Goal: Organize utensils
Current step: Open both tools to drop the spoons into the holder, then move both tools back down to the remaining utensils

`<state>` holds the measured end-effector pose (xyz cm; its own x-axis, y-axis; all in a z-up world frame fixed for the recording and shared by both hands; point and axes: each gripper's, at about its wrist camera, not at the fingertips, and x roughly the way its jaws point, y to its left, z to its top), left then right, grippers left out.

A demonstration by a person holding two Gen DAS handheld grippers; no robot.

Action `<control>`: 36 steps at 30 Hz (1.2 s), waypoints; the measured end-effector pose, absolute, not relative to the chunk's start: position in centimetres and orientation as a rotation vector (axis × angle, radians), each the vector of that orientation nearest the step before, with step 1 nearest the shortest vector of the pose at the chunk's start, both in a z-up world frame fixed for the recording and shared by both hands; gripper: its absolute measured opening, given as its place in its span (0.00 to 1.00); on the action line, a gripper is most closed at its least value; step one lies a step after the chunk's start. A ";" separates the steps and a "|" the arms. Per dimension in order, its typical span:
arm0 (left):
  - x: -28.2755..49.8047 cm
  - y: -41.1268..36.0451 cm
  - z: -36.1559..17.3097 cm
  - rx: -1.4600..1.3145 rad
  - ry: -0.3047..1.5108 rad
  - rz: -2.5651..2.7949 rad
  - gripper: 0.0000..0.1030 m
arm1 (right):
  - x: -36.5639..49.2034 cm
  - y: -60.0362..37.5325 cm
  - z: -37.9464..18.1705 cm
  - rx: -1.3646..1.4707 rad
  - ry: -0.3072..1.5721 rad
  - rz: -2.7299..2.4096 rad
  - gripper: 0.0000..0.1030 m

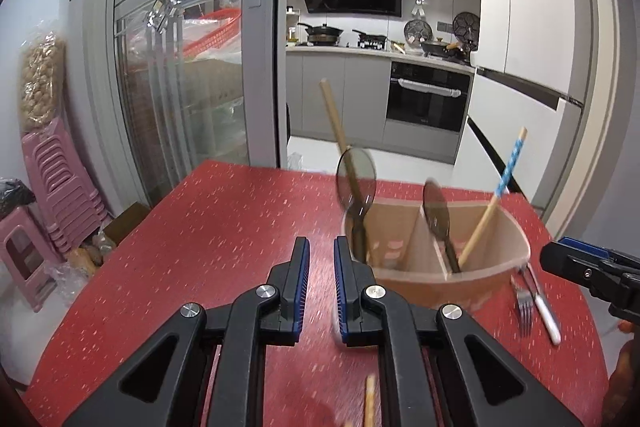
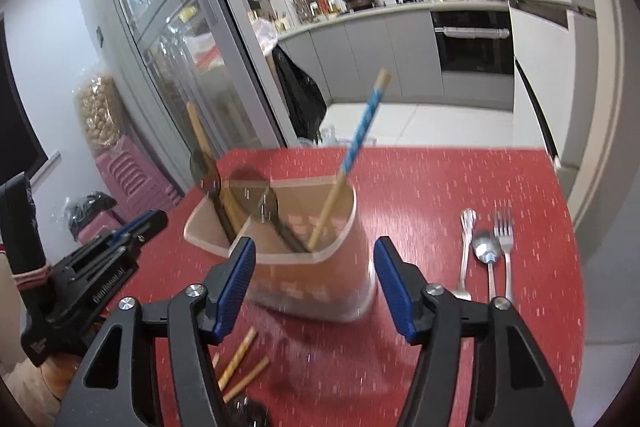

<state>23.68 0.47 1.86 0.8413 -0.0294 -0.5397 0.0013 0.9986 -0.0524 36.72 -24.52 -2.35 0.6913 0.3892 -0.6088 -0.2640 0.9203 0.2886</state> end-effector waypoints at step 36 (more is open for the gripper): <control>14.0 2.8 -9.8 -0.073 0.990 -0.077 1.00 | 25.5 -21.4 -11.5 0.089 1.129 0.425 0.73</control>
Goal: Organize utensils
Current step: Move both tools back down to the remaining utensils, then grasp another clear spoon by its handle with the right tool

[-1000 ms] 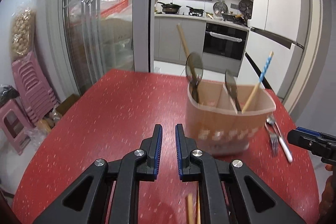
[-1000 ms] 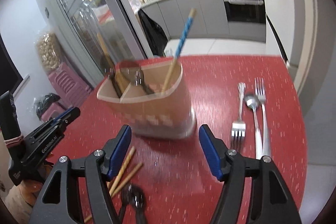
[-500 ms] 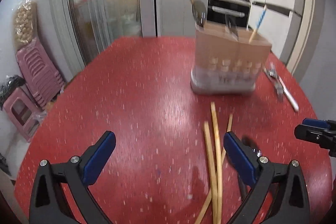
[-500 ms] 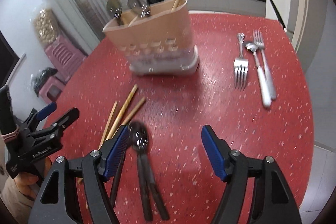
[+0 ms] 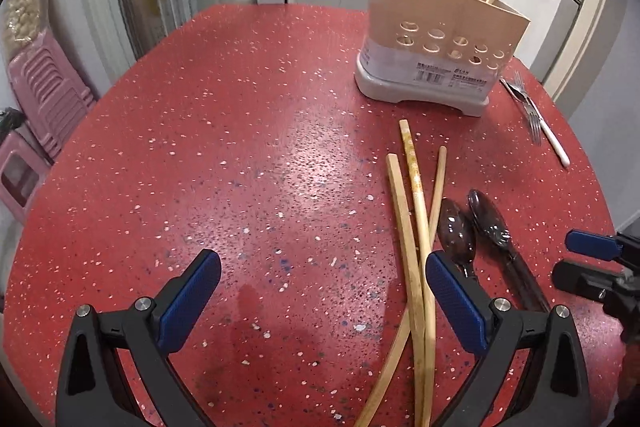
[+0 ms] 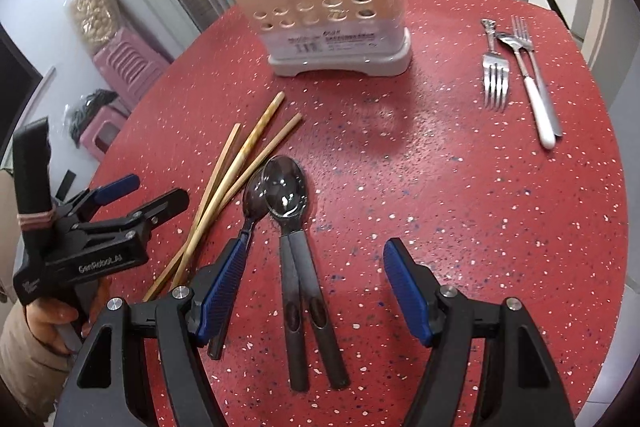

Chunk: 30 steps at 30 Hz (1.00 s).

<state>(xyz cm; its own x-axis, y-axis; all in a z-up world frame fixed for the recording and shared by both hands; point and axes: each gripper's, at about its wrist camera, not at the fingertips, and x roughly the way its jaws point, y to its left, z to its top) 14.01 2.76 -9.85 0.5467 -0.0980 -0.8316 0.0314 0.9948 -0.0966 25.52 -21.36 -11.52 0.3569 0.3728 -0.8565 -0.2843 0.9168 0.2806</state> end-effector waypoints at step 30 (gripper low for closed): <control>16.6 2.1 -11.2 -0.045 1.057 -0.093 1.00 | 26.7 -20.0 -13.5 0.013 1.186 0.431 0.13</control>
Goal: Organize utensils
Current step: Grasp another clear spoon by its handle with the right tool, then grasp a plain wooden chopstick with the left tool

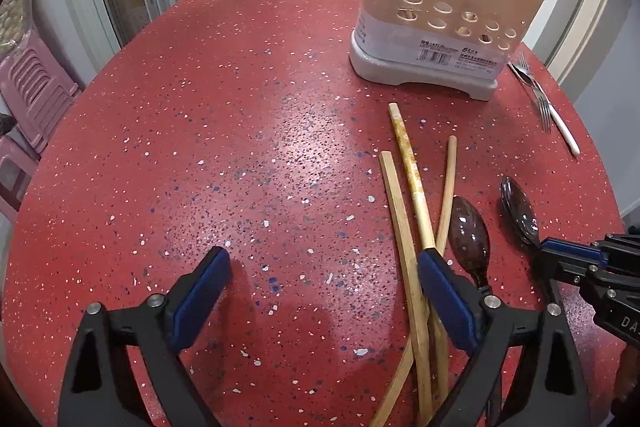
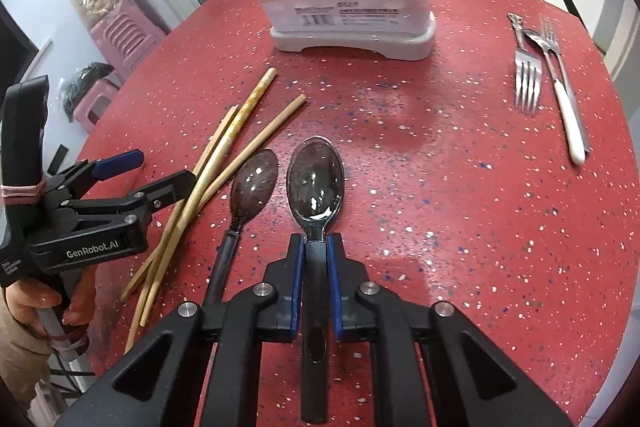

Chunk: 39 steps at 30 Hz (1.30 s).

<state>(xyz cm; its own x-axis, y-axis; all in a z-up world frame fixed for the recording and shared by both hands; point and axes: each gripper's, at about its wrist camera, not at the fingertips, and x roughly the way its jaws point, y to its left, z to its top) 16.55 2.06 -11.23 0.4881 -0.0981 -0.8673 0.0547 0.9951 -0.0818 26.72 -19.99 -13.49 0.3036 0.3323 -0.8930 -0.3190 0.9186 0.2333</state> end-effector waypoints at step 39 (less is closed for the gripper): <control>17.1 -0.6 -7.4 0.013 1.026 -0.205 0.28 | 25.5 -24.3 -10.0 0.096 1.129 0.430 0.12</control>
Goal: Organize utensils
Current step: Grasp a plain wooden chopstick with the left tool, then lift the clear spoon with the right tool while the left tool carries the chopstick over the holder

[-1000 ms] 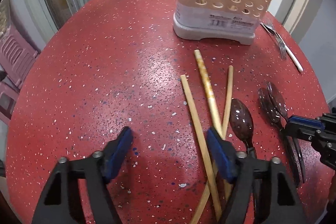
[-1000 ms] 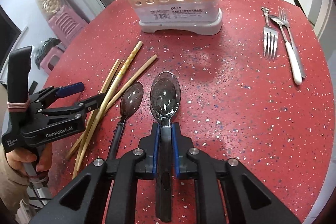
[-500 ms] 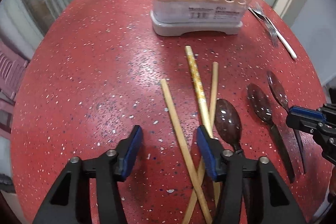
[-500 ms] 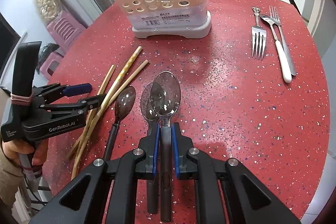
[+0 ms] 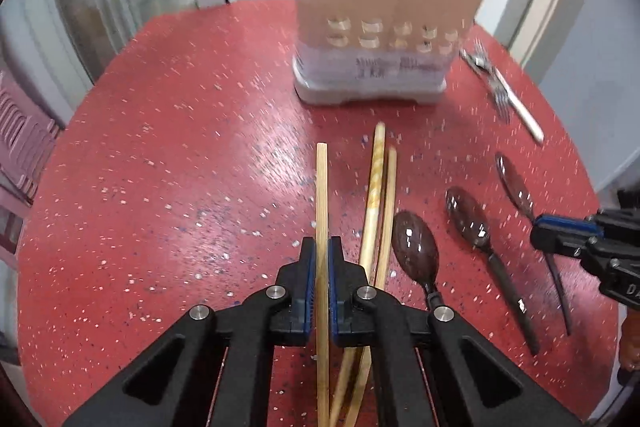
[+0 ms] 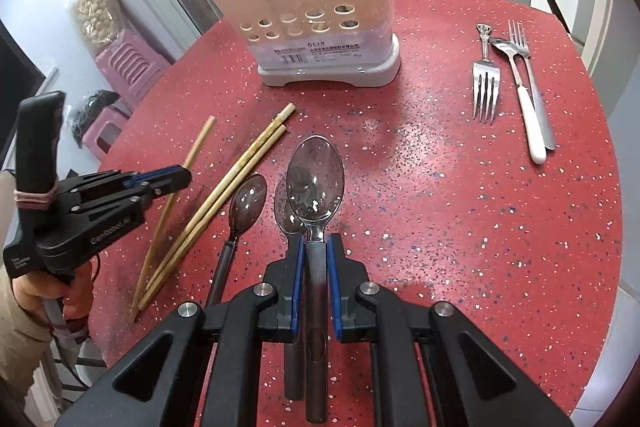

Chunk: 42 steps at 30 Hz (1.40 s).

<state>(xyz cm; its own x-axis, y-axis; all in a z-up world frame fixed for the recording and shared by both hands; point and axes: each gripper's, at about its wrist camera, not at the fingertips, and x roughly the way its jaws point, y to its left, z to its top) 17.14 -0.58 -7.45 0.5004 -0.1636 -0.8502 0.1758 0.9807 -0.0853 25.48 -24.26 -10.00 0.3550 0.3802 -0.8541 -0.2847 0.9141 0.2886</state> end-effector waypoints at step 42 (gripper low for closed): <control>26.2 3.2 12.3 -0.300 0.454 -0.096 0.28 | 38.6 -24.3 4.6 0.250 0.711 0.435 0.12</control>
<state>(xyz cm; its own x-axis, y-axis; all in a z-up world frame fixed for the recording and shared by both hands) 26.22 3.22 12.33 0.8950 -0.1577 -0.4172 0.0249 0.9516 -0.3064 38.57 -24.27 4.63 0.6742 0.4654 -0.5735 -0.2983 0.8819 0.3651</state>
